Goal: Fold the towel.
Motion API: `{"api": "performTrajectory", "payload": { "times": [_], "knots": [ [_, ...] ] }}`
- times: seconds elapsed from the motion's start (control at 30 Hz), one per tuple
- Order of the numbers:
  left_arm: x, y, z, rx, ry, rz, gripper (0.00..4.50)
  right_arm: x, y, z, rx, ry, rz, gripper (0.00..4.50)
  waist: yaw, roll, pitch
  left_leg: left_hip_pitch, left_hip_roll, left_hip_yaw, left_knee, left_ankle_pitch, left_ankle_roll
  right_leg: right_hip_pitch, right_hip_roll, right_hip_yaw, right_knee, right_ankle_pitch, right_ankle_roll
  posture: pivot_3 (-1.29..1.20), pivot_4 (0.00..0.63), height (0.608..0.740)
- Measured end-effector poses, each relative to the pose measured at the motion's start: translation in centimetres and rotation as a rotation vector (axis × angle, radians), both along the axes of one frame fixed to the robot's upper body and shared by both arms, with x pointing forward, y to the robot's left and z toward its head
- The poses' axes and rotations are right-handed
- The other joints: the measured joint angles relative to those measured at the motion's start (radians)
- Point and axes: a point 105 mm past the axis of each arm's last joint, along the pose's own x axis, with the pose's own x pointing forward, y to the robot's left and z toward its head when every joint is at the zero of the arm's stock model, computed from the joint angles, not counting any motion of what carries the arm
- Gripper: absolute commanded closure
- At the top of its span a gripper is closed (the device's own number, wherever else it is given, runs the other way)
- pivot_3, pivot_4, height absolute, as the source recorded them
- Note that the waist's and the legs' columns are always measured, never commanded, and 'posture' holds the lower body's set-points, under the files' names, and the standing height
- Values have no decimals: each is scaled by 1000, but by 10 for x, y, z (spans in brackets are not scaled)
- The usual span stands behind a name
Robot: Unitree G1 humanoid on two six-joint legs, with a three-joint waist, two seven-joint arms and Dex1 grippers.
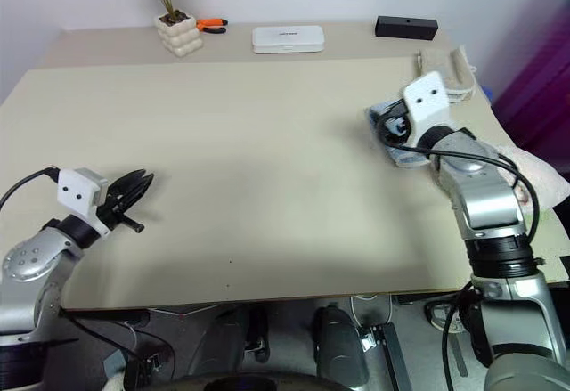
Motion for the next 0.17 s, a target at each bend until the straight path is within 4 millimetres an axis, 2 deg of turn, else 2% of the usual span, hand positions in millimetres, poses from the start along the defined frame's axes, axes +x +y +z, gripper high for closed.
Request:
{"api": "performTrajectory", "payload": {
  "times": [0.07,0.17],
  "knots": [
    [-5,1,0,2,-3,8,3834,-7,25,-7,18,44,168,537,0,-1,1,0,0,0,0,0,0,0,0,0,0,0,0,0,150,740],
    [-13,4,4,8,-16,26,3834,-14,44,-16,18,96,311,537,1,-1,1,0,0,0,1,0,0,1,0,0,0,0,0,0,150,740]
  ]
}}
